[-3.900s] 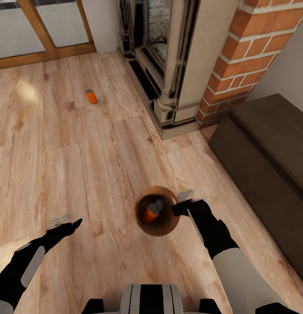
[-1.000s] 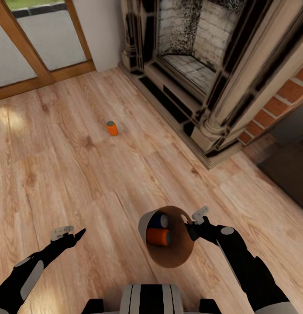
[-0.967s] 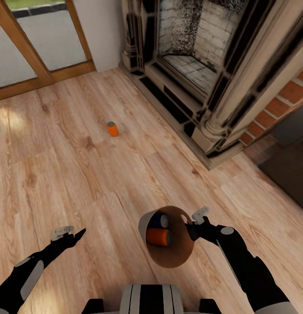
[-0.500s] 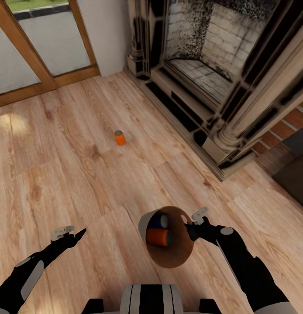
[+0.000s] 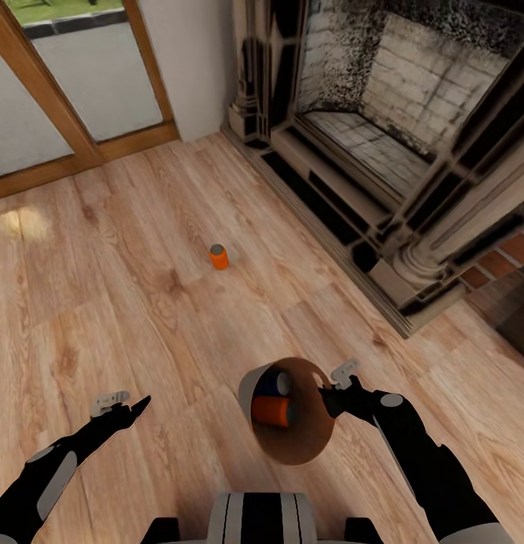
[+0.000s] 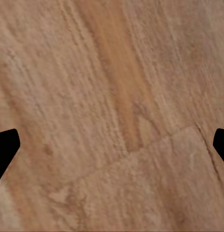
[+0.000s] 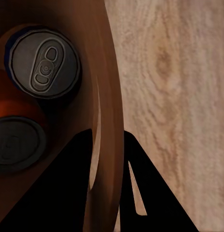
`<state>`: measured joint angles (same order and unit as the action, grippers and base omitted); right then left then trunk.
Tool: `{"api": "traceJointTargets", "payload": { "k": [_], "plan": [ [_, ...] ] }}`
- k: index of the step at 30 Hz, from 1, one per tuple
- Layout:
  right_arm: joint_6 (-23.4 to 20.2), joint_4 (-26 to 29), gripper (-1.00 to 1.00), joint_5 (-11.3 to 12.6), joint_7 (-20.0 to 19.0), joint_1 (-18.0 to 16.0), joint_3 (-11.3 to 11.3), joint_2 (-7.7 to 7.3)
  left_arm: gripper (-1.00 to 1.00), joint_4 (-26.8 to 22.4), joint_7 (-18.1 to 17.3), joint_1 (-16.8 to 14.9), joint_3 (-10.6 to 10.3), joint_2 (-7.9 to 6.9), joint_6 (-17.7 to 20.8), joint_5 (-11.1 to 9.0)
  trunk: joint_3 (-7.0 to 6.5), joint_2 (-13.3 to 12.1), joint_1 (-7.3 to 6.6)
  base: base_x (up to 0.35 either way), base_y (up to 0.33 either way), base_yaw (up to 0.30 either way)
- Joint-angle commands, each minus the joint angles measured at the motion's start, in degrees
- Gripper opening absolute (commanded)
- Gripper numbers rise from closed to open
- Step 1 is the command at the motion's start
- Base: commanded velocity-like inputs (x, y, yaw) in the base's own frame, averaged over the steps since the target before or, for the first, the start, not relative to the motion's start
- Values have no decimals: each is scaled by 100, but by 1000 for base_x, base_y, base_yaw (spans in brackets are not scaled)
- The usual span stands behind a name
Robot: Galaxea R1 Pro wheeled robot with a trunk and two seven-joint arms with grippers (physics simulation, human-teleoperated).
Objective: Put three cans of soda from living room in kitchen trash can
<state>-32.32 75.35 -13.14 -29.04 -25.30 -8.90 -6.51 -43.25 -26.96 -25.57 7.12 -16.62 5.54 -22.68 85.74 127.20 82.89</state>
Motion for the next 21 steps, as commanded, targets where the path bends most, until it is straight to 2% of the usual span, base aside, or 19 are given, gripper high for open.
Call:
{"api": "traceJointTargets", "payload": {
  "k": [1, 8, 21],
  "plan": [
    [-29, 4, -100, 109, -23, -1, -5, 1, 100, 0, 0, 0, 0, 0, 0, 0, -1, 0, 0, 289, 201, -48],
    [-26, 5, -100, 128, -23, -1, -3, 1, 100, 0, -2, 0, 0, 5, 0, 0, -19, 0, 0, 285, 213, -148],
    [-20, 6, -100, 137, -23, -1, 27, -1, 100, 106, -16, -1, -8, 9, 7, 0, -75, 0, 0, 266, 231, -227]
  ]
}}
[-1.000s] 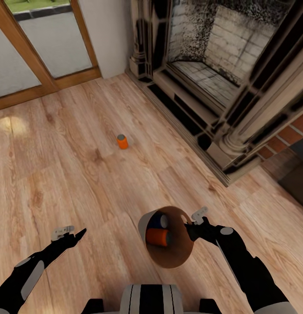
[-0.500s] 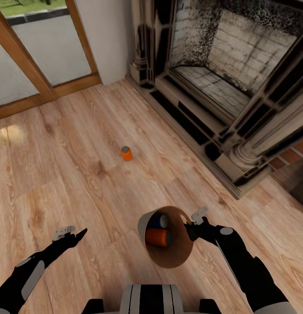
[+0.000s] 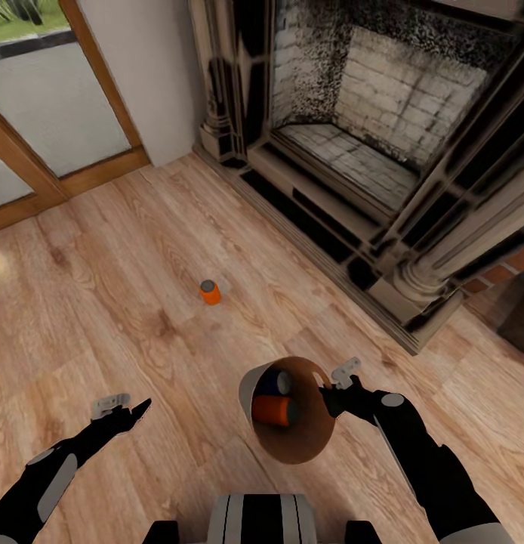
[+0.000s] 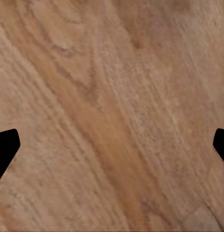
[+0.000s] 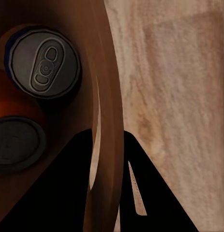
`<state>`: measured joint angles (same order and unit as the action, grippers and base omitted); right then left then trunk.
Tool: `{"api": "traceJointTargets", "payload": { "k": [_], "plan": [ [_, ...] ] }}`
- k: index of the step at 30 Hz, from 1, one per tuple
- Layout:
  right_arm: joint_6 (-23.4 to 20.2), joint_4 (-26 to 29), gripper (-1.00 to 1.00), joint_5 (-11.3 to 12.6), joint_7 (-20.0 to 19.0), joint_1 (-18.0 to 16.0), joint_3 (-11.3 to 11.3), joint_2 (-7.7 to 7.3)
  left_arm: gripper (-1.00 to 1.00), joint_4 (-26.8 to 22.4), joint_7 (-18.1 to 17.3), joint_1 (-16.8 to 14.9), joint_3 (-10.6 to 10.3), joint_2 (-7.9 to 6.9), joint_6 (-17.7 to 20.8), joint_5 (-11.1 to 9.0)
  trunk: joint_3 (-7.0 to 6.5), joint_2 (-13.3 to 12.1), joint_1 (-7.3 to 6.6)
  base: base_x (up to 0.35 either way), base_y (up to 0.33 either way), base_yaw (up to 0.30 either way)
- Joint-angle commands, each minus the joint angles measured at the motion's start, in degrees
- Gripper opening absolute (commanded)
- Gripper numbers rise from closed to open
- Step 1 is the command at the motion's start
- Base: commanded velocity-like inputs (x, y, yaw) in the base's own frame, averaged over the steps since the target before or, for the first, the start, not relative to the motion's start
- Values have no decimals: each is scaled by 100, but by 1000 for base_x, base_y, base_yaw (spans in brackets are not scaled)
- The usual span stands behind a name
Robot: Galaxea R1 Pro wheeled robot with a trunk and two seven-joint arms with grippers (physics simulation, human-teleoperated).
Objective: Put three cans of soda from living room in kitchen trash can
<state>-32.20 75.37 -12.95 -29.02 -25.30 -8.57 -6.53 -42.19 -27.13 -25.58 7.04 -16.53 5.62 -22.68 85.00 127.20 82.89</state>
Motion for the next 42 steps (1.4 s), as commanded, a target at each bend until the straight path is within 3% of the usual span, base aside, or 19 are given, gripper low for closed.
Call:
{"api": "traceJointTargets", "payload": {
  "k": [1, 7, 10, 16, 29, 37, 39, 42],
  "plan": [
    [-32, 4, -100, 121, -25, -1, -2, -1, 100, 5, -2, 0, -4, 0, 0, -4, -5, 0, 0, 242, 248, -233],
    [-32, 4, -100, 126, -25, -1, 12, -3, 100, 9, -3, -2, -21, 0, 9, -8, -35, 0, 0, 233, 253, -229],
    [-32, 4, -100, 123, -25, -1, 13, 1, 100, 9, -129, -3, -194, 3, 6, -12, -49, 0, 0, 202, 242, -222],
    [-32, 4, -100, 121, -25, -1, 14, 6, 100, 9, -203, 0, -248, 13, -21, -24, -62, 0, 0, 60, 71, -96],
    [-32, -2, -100, 202, -25, -1, 14, 13, 100, 4, -227, 0, -258, 16, -17, -18, -68, 0, 0, -213, 145, -105],
    [-32, 2, -100, 379, -56, -1, 300, -42, 100, -14, -231, -7, -358, -15, -4, -17, -91, 0, 0, -228, 237, -247],
    [-32, 9, -100, 365, -114, -1, 591, -80, 100, -15, -232, -7, -471, -34, -1, -17, -98, 0, 0, -204, 256, -250],
    [-32, 22, -100, 352, -141, -1, 742, -104, 100, -9, -232, -8, -510, -40, 0, -17, -109, 0, 0, -203, 257, -248]
  ]
}}
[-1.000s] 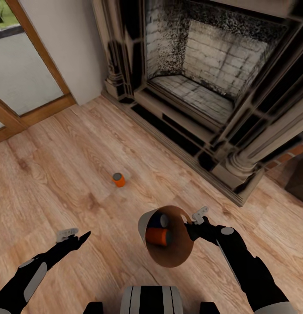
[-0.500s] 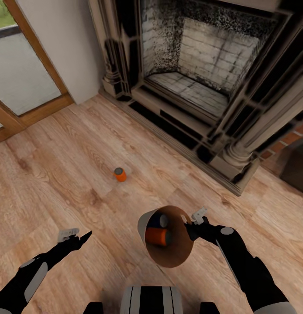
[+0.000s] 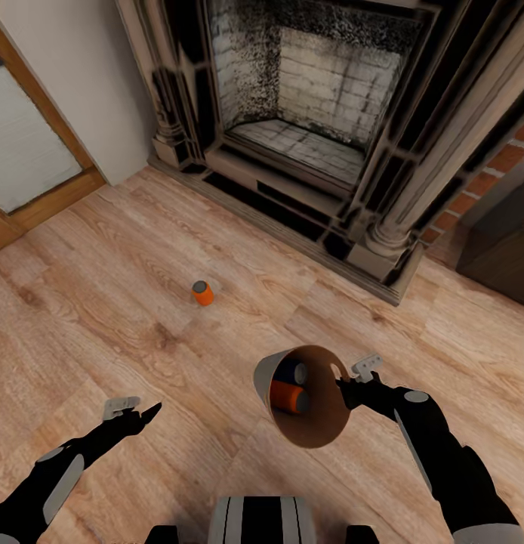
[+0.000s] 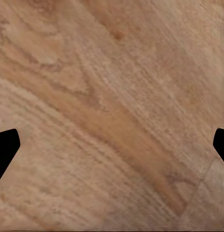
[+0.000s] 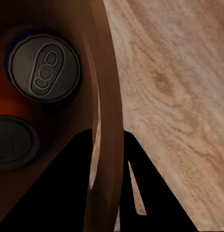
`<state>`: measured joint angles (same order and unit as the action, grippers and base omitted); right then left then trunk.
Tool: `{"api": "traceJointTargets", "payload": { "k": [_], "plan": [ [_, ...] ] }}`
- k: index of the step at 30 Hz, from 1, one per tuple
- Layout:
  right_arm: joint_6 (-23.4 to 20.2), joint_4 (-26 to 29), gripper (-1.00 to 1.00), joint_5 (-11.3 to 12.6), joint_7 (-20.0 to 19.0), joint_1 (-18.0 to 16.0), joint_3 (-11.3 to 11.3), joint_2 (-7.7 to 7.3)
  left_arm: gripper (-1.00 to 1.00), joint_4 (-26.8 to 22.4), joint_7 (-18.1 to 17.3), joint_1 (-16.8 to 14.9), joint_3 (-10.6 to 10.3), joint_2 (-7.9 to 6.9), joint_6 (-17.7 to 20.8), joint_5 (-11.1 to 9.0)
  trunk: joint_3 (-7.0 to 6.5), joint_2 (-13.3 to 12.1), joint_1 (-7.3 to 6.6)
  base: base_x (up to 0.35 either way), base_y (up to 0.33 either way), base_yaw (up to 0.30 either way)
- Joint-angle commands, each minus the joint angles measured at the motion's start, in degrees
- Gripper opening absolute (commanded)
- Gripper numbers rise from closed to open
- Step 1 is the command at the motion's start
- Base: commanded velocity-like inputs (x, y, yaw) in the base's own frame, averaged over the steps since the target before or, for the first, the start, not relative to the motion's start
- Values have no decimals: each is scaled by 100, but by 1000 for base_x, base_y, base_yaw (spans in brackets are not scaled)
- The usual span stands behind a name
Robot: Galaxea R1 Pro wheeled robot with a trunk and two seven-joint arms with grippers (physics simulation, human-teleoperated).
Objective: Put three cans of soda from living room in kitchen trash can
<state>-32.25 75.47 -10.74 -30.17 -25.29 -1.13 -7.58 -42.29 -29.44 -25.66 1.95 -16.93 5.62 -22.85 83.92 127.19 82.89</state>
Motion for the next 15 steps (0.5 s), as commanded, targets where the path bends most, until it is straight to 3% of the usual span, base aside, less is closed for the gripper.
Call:
{"api": "traceJointTargets", "payload": {
  "k": [1, 2, 6, 8, 15],
  "plan": [
    [-25, 11, -100, 124, -35, -2, 35, -42, 100, 6, 0, -1, -11, -1, 3, 0, -4, 0, -1, -196, 260, -246],
    [-24, 10, -100, 124, -38, -2, 47, -77, 100, 9, 0, -1, -14, -2, 4, 2, -8, 0, -1, -186, 264, -246],
    [80, -3, -100, 179, -79, -2, 112, -492, 100, 18, 6, -1, -26, -4, 44, 11, -23, 0, -1, -100, 287, -246],
    [151, -5, -100, 184, -209, -2, 178, -574, 100, 16, 3, -1, -27, -5, 59, 11, -30, 0, -1, -29, 303, -245],
    [200, -6, -100, 186, -342, -2, 261, -581, 100, 3, 5, -1, -28, -5, 72, -1, -56, 0, -1, -4, 311, -244]
  ]
}}
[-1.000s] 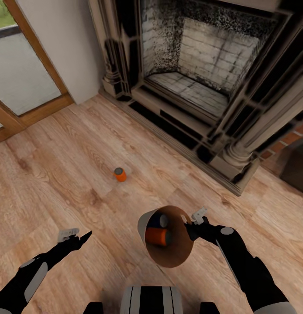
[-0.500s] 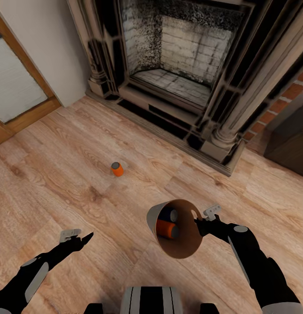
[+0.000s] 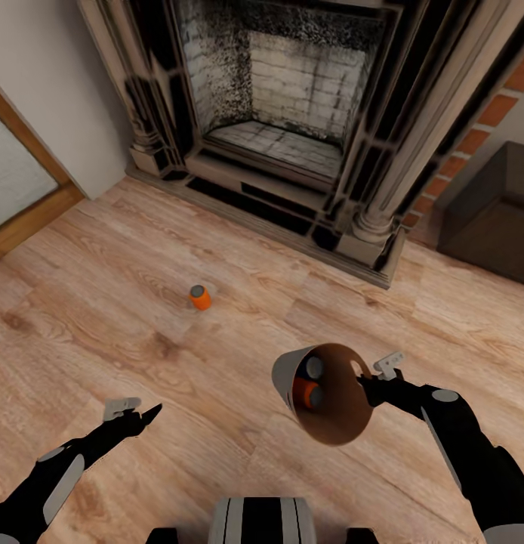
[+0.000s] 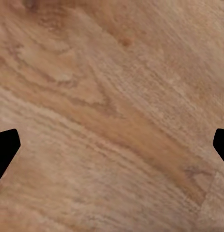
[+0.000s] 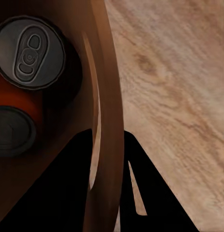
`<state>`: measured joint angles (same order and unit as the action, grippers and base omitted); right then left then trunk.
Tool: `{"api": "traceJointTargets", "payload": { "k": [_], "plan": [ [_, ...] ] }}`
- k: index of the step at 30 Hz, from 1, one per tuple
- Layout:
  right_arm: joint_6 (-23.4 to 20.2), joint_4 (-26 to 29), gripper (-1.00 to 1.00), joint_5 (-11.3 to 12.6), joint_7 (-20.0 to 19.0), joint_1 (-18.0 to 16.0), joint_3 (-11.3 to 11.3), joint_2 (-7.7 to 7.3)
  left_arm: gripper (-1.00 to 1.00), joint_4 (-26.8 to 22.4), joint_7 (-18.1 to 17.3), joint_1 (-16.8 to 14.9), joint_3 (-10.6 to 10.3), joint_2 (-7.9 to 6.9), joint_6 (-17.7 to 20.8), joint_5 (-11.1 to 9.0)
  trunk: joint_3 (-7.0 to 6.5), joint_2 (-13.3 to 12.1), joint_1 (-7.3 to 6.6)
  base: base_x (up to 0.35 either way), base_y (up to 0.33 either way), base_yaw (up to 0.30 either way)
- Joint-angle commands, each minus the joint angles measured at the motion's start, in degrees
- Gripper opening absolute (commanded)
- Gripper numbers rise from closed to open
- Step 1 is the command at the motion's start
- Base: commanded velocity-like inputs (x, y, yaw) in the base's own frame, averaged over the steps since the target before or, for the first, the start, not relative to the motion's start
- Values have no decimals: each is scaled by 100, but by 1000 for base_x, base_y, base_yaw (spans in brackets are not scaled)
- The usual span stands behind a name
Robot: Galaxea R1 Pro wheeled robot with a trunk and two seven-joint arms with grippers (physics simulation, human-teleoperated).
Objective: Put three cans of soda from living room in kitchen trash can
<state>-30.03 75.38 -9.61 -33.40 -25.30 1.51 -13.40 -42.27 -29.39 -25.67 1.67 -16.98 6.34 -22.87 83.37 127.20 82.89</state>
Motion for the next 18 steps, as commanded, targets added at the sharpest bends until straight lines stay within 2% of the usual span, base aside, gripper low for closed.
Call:
{"api": "traceJointTargets", "payload": {
  "k": [1, 12, 18],
  "plan": [
    [-22, 3, -100, 75, -18, -1, -2, 2, 100, 2, 1, 0, 0, 0, -1, 1, -4, 0, 0, 0, 313, -243],
    [-21, -5, -100, 87, -6, -1, -9, 36, 100, 8, 3, 1, 0, 35, -2, 5, -35, 0, 0, 2, 313, -145],
    [-21, -5, -100, 93, -8, -1, -6, 39, 100, 8, 3, 0, 0, 49, -26, 6, -65, 0, 0, 99, 310, -213]
  ]
}}
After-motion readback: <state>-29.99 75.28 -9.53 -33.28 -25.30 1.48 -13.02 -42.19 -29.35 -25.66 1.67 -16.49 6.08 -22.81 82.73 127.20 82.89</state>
